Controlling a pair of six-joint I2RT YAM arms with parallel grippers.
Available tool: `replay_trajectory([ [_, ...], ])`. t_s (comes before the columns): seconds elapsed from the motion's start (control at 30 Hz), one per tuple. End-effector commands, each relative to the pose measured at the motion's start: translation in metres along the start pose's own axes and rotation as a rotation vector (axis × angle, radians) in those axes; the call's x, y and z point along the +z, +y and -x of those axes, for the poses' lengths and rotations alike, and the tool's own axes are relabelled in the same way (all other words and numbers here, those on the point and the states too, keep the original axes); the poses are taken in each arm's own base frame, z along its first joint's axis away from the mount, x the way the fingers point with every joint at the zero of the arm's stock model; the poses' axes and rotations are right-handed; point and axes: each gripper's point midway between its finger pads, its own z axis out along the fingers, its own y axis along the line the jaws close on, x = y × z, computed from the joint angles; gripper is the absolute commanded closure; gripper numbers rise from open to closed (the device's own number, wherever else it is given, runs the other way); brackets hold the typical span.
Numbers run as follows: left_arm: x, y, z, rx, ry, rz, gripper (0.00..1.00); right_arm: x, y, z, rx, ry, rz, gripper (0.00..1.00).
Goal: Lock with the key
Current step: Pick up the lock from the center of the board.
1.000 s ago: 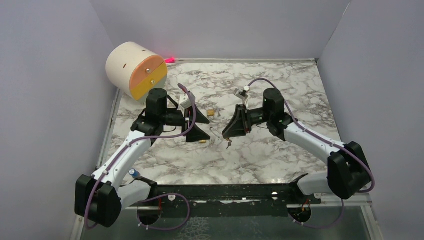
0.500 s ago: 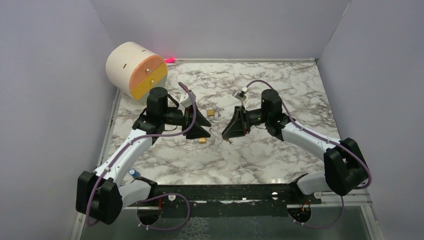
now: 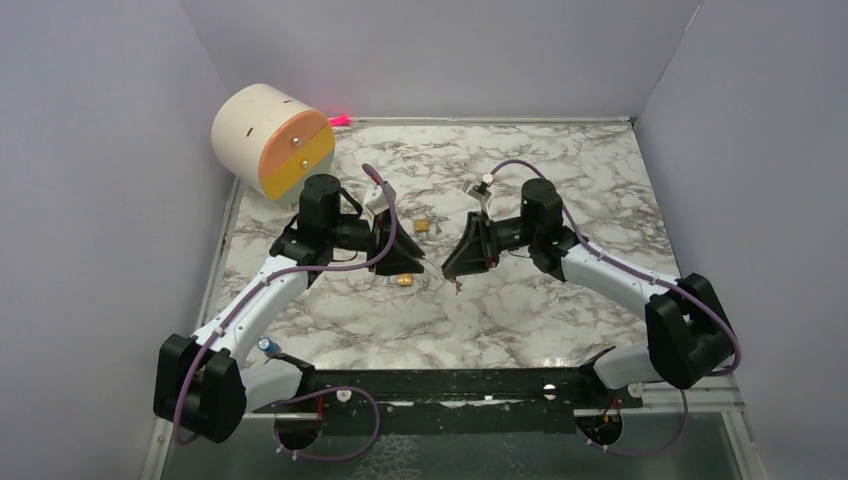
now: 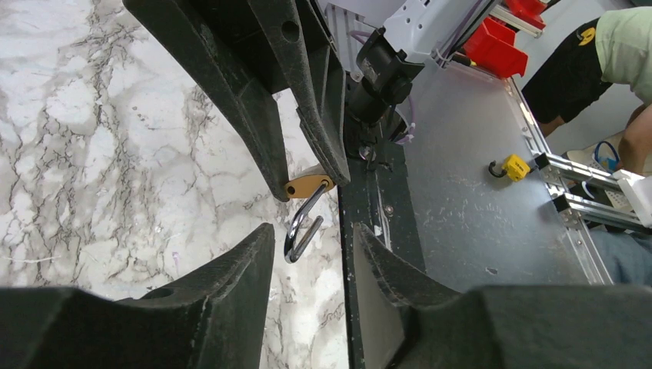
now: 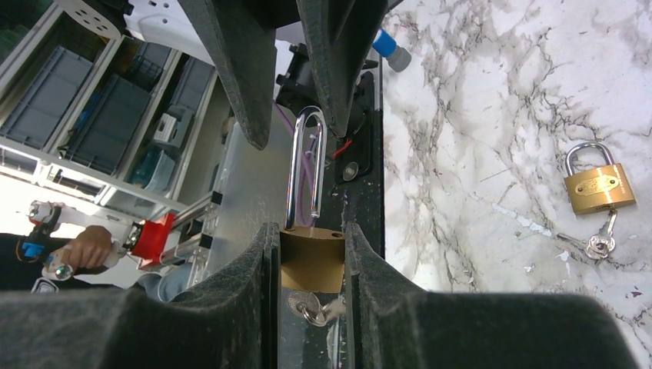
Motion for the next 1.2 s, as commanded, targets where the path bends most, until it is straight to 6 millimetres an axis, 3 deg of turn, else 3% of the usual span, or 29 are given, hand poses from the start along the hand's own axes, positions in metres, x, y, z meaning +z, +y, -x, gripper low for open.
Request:
replay_trajectory([
  [0.0,0.001,-0.004,0.004,0.029,-0.005,-0.028,0.61,0.002,0.006,-0.003,-0.022,0.016,0.042,0.9],
  [0.1,0.002,-0.004,0.002,0.022,-0.004,-0.032,0.73,0.003,0.006,-0.003,-0.021,0.018,0.044,0.9],
  [0.2,0.001,-0.004,0.002,0.023,-0.005,-0.026,1.0,0.003,0.006,-0.003,-0.022,0.017,0.043,0.9],
  [0.53,0.002,-0.007,0.002,0.024,-0.004,-0.036,1.0,0.004,0.01,0.005,-0.048,0.006,0.042,0.91],
  [0.57,0.002,-0.007,0.002,0.026,-0.006,-0.031,1.0,0.003,0.01,0.007,-0.052,0.003,0.038,0.88],
  [0.67,0.001,-0.005,0.006,0.032,-0.016,-0.005,1.0,0.004,0.005,0.014,-0.07,-0.013,-0.004,0.64],
  [0.73,0.001,-0.002,0.01,0.036,-0.037,0.022,1.0,0.002,0.001,0.026,-0.1,-0.043,-0.065,0.51],
  [0.77,0.0,-0.002,0.014,0.043,-0.055,0.03,1.0,0.0,-0.002,0.031,-0.117,-0.055,-0.113,0.49],
  [0.87,-0.003,0.004,0.03,0.076,-0.122,0.093,1.0,-0.012,-0.006,0.063,-0.216,-0.152,-0.264,0.47],
  [1.0,-0.008,0.012,0.05,0.117,-0.197,0.183,1.0,-0.038,0.004,0.1,-0.396,-0.346,-0.441,0.47],
  [1.1,-0.012,0.011,0.07,0.137,-0.289,0.226,1.0,-0.051,0.012,0.11,-0.485,-0.437,-0.493,0.46],
  [1.17,-0.015,0.009,0.082,0.142,-0.35,0.247,1.0,-0.049,0.011,0.11,-0.506,-0.41,-0.487,0.46],
])
